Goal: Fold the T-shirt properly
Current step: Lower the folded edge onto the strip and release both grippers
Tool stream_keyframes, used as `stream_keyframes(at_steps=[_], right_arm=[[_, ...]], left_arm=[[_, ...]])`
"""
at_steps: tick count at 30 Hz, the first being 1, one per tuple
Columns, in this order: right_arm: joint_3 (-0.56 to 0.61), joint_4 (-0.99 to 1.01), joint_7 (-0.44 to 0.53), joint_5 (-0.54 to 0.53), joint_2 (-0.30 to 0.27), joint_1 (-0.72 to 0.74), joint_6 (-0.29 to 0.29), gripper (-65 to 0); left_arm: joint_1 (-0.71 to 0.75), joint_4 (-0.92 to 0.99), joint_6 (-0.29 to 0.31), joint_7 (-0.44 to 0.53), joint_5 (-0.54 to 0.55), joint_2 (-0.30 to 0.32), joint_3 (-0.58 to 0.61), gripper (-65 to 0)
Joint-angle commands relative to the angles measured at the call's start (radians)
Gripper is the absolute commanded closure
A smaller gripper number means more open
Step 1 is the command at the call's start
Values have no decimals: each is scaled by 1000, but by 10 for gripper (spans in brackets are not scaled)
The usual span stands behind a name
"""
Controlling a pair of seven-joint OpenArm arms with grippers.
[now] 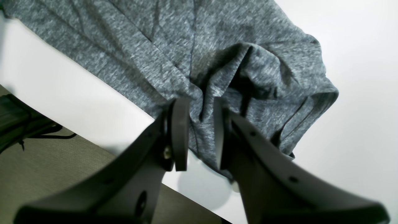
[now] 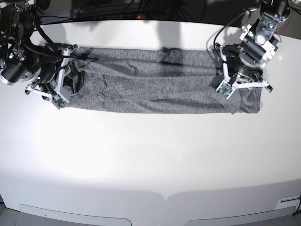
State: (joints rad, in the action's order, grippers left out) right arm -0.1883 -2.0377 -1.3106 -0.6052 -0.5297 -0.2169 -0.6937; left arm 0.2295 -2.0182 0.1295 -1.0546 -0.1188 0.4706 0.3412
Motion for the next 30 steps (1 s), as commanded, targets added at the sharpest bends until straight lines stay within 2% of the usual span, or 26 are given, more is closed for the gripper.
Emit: stream_keyframes(at_steps=[1,4,6,7,10,13,18,24,27,28,30], right_arm=[[-8,-18,8,-2,-16,9,-4,-146],[-8,-18,12,-1,-16,10,-4,-146],[-8,-18,51,0,-16,10,-4,-146],[-8,-17,98,-1,-16,12,17,-146],[-8,-17,327,2,-6,14,159,-146],[-8,-16,369,44,63,47,163,-146],[-8,-14,447,64,149,59,161,-146],[-8,-14,452,63,203,59,161,-146],[-8,-14,436,63,206,59,161,-146],[-8,-14,423,63,206,59,161,-146],[-8,-14,392,63,206,59,161,-146]], left_arm=[[-11,-20,-11,9,-16,9,-7,-165],[-11,-20,-11,31,-16,9,-7,-164],[-11,-20,-11,61,-16,9,-7,-164],[-11,-20,-11,89,-16,9,-7,-164],[-11,-20,-14,205,-12,9,-7,-164],[-13,-20,-14,272,-12,5,-7,-164],[-17,-20,-14,308,-12,-11,-7,-164],[-30,-13,-13,335,-18,-10,-8,-164],[-71,43,-15,333,-90,-5,-9,-164],[-87,69,-23,328,-100,-1,-14,-164],[-114,121,-80,310,-100,7,-33,-164]])
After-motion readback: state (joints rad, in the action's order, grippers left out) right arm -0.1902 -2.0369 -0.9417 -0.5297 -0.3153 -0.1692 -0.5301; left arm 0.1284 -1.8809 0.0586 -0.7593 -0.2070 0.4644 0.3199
